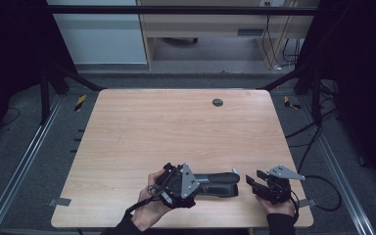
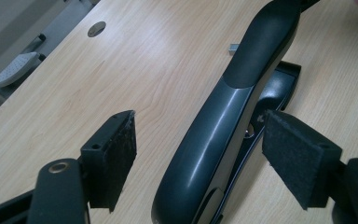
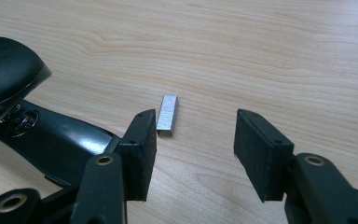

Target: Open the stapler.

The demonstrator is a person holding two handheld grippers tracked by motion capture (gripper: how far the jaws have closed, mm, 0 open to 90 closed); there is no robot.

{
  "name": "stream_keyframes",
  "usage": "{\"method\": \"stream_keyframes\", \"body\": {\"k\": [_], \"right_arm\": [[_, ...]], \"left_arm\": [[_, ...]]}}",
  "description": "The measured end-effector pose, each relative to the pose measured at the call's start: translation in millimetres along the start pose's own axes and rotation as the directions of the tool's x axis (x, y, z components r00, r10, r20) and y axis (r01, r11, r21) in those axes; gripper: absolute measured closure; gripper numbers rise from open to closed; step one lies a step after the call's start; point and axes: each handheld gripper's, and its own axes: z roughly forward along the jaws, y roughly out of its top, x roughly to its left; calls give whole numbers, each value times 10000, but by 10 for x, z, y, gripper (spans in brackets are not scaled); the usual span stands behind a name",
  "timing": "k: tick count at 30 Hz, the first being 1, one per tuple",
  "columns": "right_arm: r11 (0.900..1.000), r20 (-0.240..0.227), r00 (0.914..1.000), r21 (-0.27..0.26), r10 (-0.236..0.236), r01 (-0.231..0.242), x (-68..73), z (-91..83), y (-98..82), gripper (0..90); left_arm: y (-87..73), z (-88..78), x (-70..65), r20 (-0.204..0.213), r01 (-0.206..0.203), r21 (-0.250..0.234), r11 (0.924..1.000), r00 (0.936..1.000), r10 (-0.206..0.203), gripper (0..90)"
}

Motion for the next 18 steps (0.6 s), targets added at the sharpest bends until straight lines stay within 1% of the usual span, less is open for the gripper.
{"method": "stream_keyframes", "body": {"k": [6,14,18], "right_arm": [[10000,-51,10000,11,-37,37,7,-1,2,508],[10000,-123,9999,30,-49,49,8,-2,2,530],[10000,-142,9999,21,-76,77,8,-3,2,532]], "left_arm": [[68,72,-52,-72,-281,177,9994,9996,282,249],[144,166,-114,14,-529,335,9980,9986,529,243],[178,191,-145,37,-657,330,9973,9978,657,238]]}}
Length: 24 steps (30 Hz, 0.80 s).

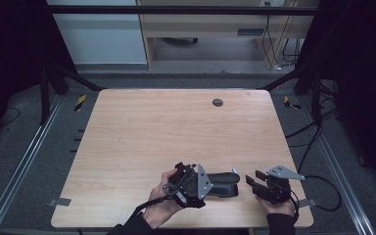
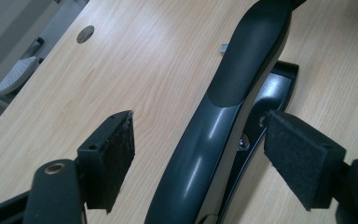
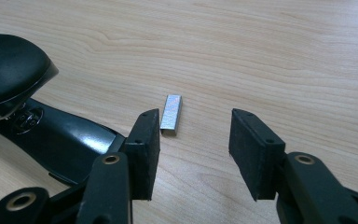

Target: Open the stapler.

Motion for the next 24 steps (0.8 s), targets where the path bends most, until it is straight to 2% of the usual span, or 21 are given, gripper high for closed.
{"method": "stream_keyframes", "body": {"k": [9,24], "right_arm": [[9999,-50,9999,19,116,-116,2,3,-3,537],[10000,-100,9999,37,31,-31,2,6,-3,560]], "left_arm": [[76,78,-55,23,-242,111,9996,9997,242,233],[147,183,-128,-114,-679,373,9970,9976,684,231]]}}
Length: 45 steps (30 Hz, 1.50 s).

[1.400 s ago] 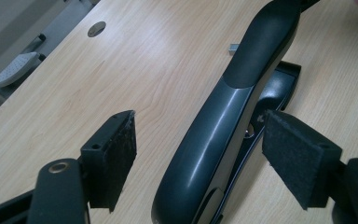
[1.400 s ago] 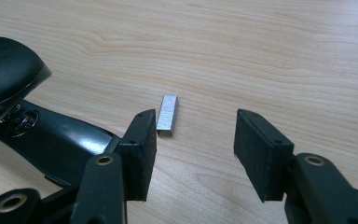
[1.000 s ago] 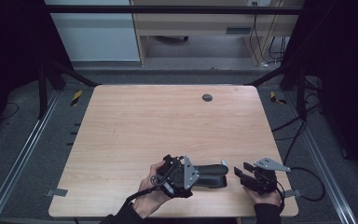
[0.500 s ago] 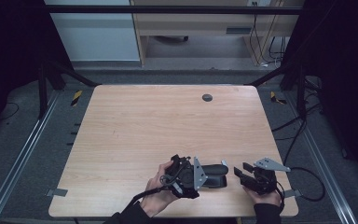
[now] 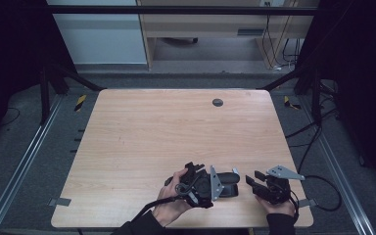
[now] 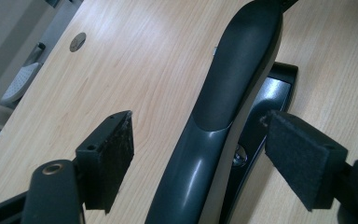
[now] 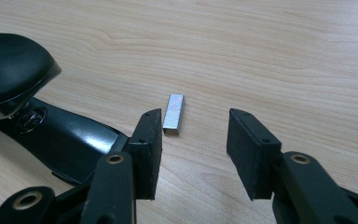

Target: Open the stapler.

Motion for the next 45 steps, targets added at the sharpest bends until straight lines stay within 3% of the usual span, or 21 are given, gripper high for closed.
{"method": "stream_keyframes", "body": {"k": [16,25,32,40,43,45], "right_arm": [[9998,-118,9997,43,-193,194,15,5,0,612],[9998,-253,9995,108,-180,183,20,9,0,638],[9995,-407,9988,130,-269,274,24,13,1,683],[9993,-491,9983,175,-307,316,42,14,2,716],[9991,-518,9980,226,-354,366,45,17,2,731],[9989,-521,9979,225,-390,402,44,20,2,737]], "left_arm": [[102,102,-150,-380,-832,296,9961,9957,843,231],[132,168,-202,-517,-1070,479,9931,9927,1094,232],[148,245,-250,-787,-1550,869,9841,9837,1619,243],[164,319,-282,-870,-1649,970,9815,9810,1734,259],[175,340,-293,-955,-1945,1174,9739,9739,2060,260],[175,364,-312,-1078,-1935,1148,9744,9726,2059,261]]}}
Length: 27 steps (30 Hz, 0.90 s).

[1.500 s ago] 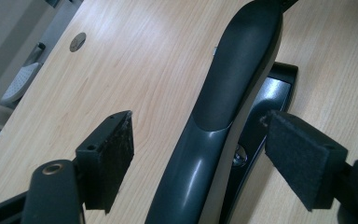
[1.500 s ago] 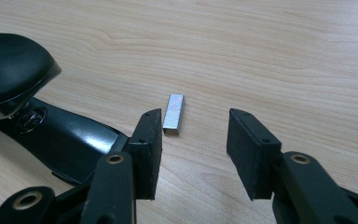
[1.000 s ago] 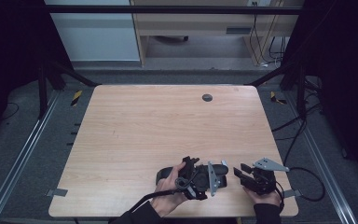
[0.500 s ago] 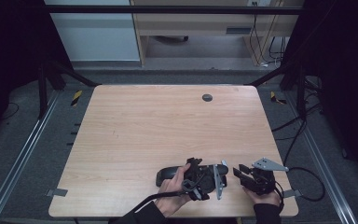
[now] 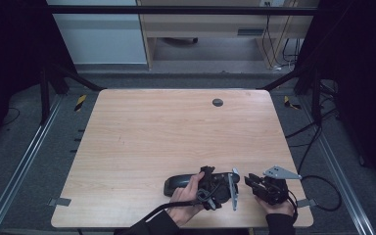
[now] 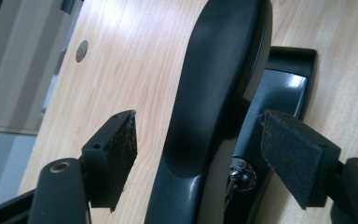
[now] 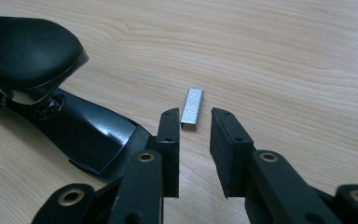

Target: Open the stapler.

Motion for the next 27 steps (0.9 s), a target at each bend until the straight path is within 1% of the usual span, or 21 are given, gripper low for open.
{"method": "stream_keyframes", "body": {"k": [2,3,6,7,11,12,13,22,27], "right_arm": [[10000,-22,10000,47,35,-35,3,-1,0,742],[10000,-38,10000,40,19,-19,4,0,-1,743],[10000,-77,10000,96,5,-4,10,1,-1,753],[9999,-72,10000,110,34,-33,14,2,-2,757],[9999,-147,9999,137,-58,60,18,8,-3,769],[9999,-145,9999,143,-42,44,21,9,-2,771],[9999,-157,9999,152,-41,44,23,9,-3,772],[9998,-223,9997,188,-79,83,28,11,-6,781],[9997,-283,9996,219,-97,103,34,12,-8,802]], "left_arm": [[5,10,-6,-47,-156,126,9998,9999,157,266],[7,22,-21,-94,-81,78,9999,9999,81,268],[18,29,-32,-237,-248,169,9995,9994,252,282],[21,37,-38,-257,-200,124,9997,9995,203,286],[30,51,-49,-375,-340,192,9992,9987,347,305],[30,60,-60,-405,-254,133,9996,9988,259,310],[32,64,-61,-431,-321,143,9994,9985,326,316],[48,88,-92,-551,-448,236,9987,9974,461,364],[49,102,-95,-706,-541,248,9982,9959,557,394]]}}
